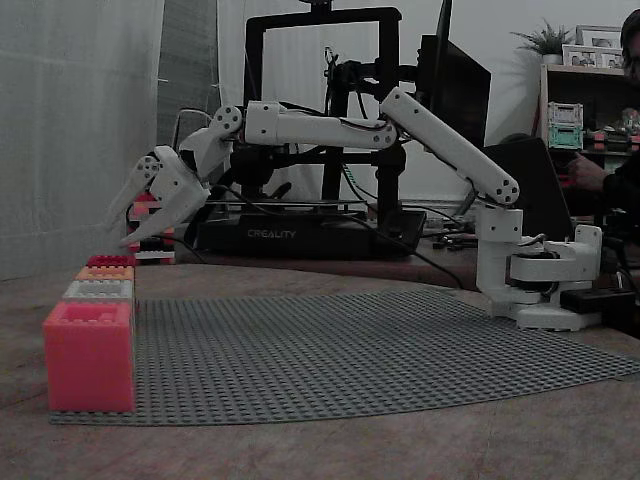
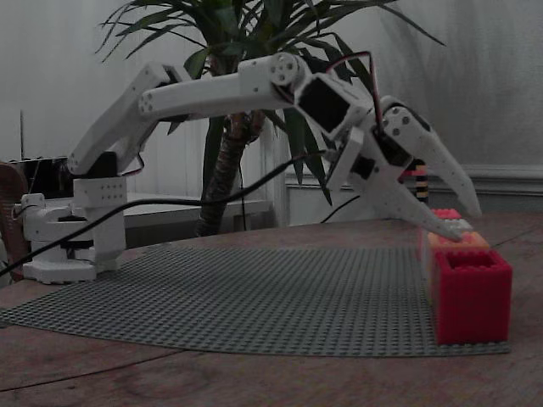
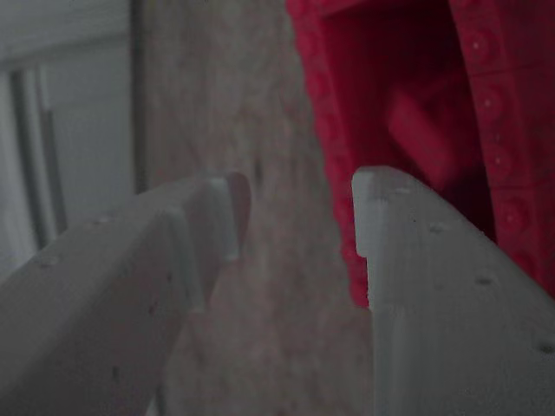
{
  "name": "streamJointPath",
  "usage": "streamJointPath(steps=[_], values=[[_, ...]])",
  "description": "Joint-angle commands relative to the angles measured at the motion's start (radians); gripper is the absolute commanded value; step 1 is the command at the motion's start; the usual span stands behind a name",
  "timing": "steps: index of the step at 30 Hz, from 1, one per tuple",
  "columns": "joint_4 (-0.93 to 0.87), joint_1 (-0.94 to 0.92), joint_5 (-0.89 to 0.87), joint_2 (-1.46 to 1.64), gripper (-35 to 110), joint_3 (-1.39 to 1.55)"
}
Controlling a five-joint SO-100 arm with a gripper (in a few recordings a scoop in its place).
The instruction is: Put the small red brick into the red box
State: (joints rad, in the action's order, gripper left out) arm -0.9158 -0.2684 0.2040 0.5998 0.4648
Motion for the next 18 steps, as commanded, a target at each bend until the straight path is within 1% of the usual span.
streamJointPath(steps=[1,3,7,12,14,18], values=[[-0.012,0.018,0.018,0.064,9,-0.064],[-0.017,0.020,0.021,0.081,0,-0.051],[-0.051,0.026,-0.021,0.229,0,0.034],[-0.196,0.075,-0.041,0.514,0,0.140],[-0.227,0.100,-0.037,0.657,0,0.287],[-0.233,0.120,-0.034,0.927,0,0.676]])
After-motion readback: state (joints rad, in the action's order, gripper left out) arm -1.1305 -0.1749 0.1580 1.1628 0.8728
